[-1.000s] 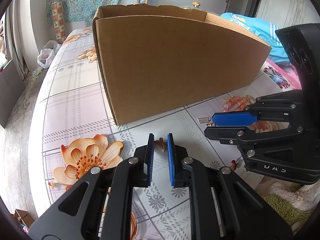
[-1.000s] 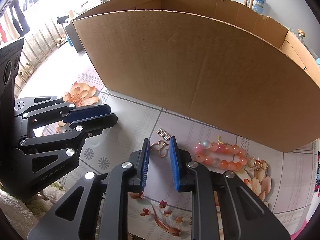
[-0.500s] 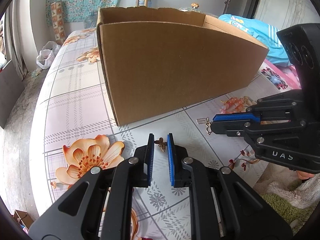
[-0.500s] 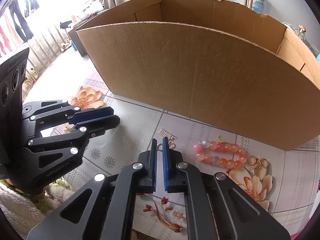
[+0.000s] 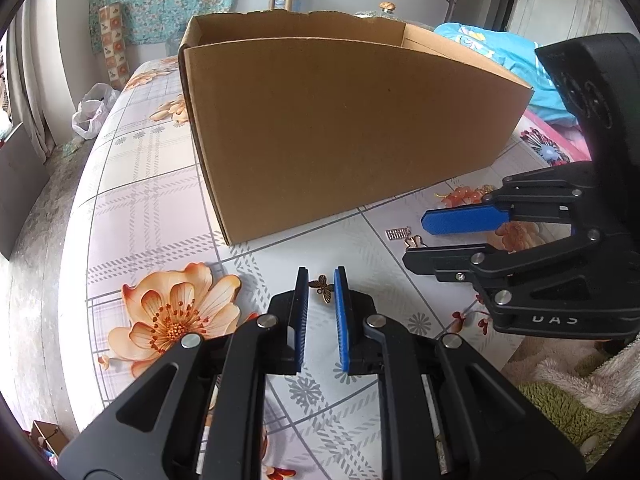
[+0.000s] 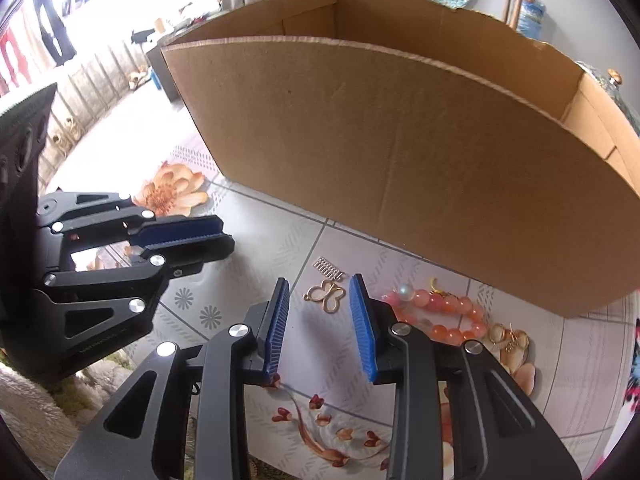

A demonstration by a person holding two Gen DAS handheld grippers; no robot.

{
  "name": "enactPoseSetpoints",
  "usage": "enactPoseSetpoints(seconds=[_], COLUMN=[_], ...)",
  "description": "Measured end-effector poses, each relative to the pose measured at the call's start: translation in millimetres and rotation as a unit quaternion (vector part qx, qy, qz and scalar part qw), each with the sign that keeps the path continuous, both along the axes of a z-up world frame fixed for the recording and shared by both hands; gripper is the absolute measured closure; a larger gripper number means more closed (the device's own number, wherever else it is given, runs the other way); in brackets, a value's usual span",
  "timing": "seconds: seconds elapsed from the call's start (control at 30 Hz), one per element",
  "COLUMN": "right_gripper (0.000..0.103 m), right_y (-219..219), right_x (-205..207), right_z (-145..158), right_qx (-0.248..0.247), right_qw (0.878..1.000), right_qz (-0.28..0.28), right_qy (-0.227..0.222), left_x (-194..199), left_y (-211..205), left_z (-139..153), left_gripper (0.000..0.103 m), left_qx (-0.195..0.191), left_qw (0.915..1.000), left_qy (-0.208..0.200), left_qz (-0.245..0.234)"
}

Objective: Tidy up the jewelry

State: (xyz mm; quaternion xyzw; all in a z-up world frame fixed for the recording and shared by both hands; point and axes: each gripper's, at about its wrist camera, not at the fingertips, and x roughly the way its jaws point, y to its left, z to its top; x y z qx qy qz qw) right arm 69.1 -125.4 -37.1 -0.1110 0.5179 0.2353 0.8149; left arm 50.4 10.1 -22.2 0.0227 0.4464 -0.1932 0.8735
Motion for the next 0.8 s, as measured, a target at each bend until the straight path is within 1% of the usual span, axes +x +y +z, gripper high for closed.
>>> enactPoseSetpoints(seconds=[0.2, 0.27, 0.33, 0.37, 0.43, 0.53, 0.63, 0.8], right_gripper=[0.072, 0.075, 0.082, 0.083, 0.083, 0.083, 0.083, 0.083], right_y=[12, 14, 17, 17, 17, 19, 17, 3], right_x=[7, 10, 19, 21, 25, 26, 29, 29], right_z=[0, 1, 1, 2, 2, 2, 1, -1], right_qx=[-0.025, -0.03, -0.029, -0.028, -0.023, -0.026, -0.018, -0.009], right_qw=[0.999, 0.999, 0.999, 0.999, 0.999, 0.999, 0.999, 0.998], right_qz=[0.009, 0.007, 0.005, 0.005, 0.004, 0.007, 0.004, -0.002], right_qy=[0.017, 0.024, 0.033, 0.036, 0.045, 0.044, 0.051, 0.059], left_x=[1, 2, 2, 2, 3, 3, 4, 4], left_y=[3, 3, 5, 6, 7, 9, 10, 11], left_z=[-3, -4, -5, -5, -5, -5, -5, -5], left_gripper=[0.091, 0.091, 0.091, 0.091, 0.091, 0.091, 0.091, 0.091], left_qx=[-0.005, -0.007, -0.01, -0.011, -0.012, -0.012, -0.013, -0.013], left_qw=[1.0, 1.0, 0.9999, 0.9999, 0.9999, 0.9999, 0.9999, 0.9999], left_qy=[0.002, 0.004, 0.003, 0.003, 0.003, 0.003, 0.003, 0.003], left_qz=[0.003, 0.003, 0.003, 0.002, 0.001, -0.001, -0.001, -0.001])
